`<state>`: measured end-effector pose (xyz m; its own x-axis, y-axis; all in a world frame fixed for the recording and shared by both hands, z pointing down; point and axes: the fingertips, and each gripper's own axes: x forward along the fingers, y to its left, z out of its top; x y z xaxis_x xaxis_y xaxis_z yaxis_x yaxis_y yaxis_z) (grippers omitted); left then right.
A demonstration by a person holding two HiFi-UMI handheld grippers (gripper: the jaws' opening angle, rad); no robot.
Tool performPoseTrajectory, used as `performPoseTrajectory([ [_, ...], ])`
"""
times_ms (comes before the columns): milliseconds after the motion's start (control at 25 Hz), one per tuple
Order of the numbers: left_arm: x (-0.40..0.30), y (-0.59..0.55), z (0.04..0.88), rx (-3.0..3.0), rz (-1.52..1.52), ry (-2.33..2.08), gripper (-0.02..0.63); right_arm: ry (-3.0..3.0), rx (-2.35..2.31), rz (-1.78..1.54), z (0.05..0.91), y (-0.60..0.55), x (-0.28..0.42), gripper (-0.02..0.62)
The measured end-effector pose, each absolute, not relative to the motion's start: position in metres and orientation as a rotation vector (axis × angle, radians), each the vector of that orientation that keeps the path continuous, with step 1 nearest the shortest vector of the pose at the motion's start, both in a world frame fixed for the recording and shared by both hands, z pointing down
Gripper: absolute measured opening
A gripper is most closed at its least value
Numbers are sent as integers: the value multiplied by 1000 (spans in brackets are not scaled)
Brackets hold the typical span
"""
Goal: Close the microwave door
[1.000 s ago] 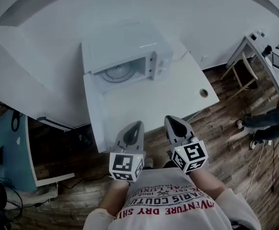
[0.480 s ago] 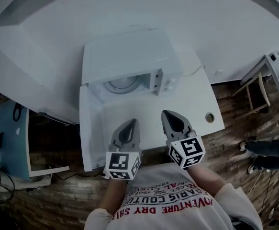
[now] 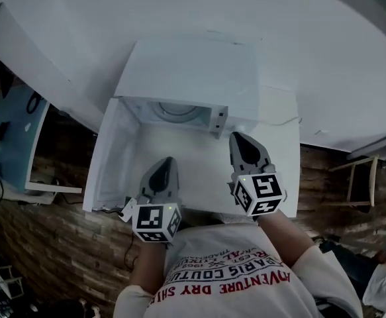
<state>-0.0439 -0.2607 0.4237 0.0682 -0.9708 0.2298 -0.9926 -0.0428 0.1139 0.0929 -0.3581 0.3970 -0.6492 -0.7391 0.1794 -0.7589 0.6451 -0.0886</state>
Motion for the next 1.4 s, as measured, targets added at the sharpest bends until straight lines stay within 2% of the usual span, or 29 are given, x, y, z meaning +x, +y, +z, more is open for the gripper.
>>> performPoseTrajectory([
  [360, -76, -211, 438, 1757, 127, -2264, 0, -2713, 1198, 135, 409, -400, 90, 11],
  [760, -142, -101, 454, 1345, 133, -2467, 0, -2644, 1278, 113, 415, -428, 88, 11],
  [1400, -253, -9, 481, 1026, 118, -2571, 0, -2628, 1322, 132, 414, -429, 90, 11],
])
